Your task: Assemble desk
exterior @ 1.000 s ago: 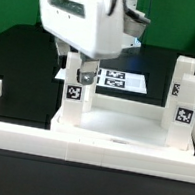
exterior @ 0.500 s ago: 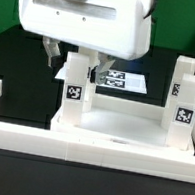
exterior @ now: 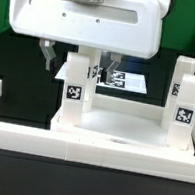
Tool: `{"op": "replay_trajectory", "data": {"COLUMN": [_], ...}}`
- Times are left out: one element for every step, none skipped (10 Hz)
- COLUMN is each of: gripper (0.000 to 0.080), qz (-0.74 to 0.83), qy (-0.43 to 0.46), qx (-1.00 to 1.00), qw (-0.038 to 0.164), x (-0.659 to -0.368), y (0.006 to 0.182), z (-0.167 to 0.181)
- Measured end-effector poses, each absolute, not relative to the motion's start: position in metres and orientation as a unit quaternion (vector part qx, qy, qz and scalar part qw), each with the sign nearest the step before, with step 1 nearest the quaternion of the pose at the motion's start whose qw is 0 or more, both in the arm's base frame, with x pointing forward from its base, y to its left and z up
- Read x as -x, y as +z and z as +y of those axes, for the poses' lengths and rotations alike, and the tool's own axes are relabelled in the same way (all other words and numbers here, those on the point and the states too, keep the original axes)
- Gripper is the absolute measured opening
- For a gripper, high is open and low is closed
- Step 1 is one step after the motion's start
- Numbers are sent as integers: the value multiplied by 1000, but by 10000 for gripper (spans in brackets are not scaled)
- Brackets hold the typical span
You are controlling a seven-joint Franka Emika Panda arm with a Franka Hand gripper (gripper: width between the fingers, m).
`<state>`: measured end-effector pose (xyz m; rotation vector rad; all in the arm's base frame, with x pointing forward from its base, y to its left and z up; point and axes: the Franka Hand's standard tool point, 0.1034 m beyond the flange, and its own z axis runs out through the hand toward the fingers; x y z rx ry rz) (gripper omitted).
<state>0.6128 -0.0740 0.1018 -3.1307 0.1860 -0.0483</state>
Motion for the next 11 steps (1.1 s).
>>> {"op": "replay_trajectory", "data": {"gripper": [649,649,649,623,623,488,354,288,288,288,288], "qz": [24,-18,-40,-42,-41,-40,-38,-23,-24,-3,59], "qy": [-14,-13,-13,-13,-13,-13,-13,-13,-13,-13,-14], "qx": [1000,1000,999,999,999,999,999,1000,1000,1000,998], "qw": [-2,-6,-6,-6,-6,-6,-6,-6,-6,-5,-3], "x": [-613,-612,-612,-612,-612,-612,-612,-612,-612,-612,-612], "y": [102,102,102,102,102,102,102,102,102,102,102], "z": [-75,-75,-76,-76,-76,-77,-77,-76,-76,-76,-76]}}
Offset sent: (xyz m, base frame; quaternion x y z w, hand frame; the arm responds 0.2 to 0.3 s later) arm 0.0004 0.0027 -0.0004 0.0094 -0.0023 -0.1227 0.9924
